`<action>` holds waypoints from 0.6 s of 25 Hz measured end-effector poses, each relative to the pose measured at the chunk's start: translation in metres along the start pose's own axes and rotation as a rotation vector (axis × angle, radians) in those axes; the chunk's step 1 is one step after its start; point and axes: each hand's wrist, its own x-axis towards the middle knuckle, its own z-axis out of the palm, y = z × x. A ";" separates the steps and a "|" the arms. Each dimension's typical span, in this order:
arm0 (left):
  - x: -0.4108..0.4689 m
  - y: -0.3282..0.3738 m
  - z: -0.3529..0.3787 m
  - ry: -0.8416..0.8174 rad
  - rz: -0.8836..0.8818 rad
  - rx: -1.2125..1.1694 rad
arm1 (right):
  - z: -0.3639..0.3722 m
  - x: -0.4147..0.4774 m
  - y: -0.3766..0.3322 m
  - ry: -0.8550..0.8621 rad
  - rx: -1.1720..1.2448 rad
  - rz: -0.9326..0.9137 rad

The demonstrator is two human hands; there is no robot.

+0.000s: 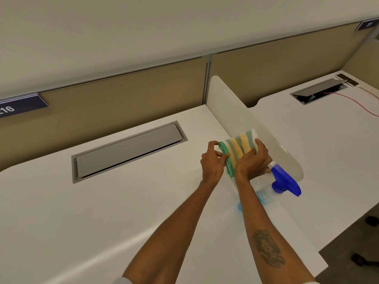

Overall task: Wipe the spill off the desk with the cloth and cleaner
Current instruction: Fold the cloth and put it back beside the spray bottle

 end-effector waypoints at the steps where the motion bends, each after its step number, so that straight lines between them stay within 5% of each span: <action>1: -0.001 -0.004 0.003 -0.013 0.012 0.020 | -0.001 0.001 0.002 -0.008 0.003 -0.003; 15: 0.011 -0.015 0.016 -0.205 0.221 0.801 | 0.010 0.007 0.038 -0.226 -0.110 0.063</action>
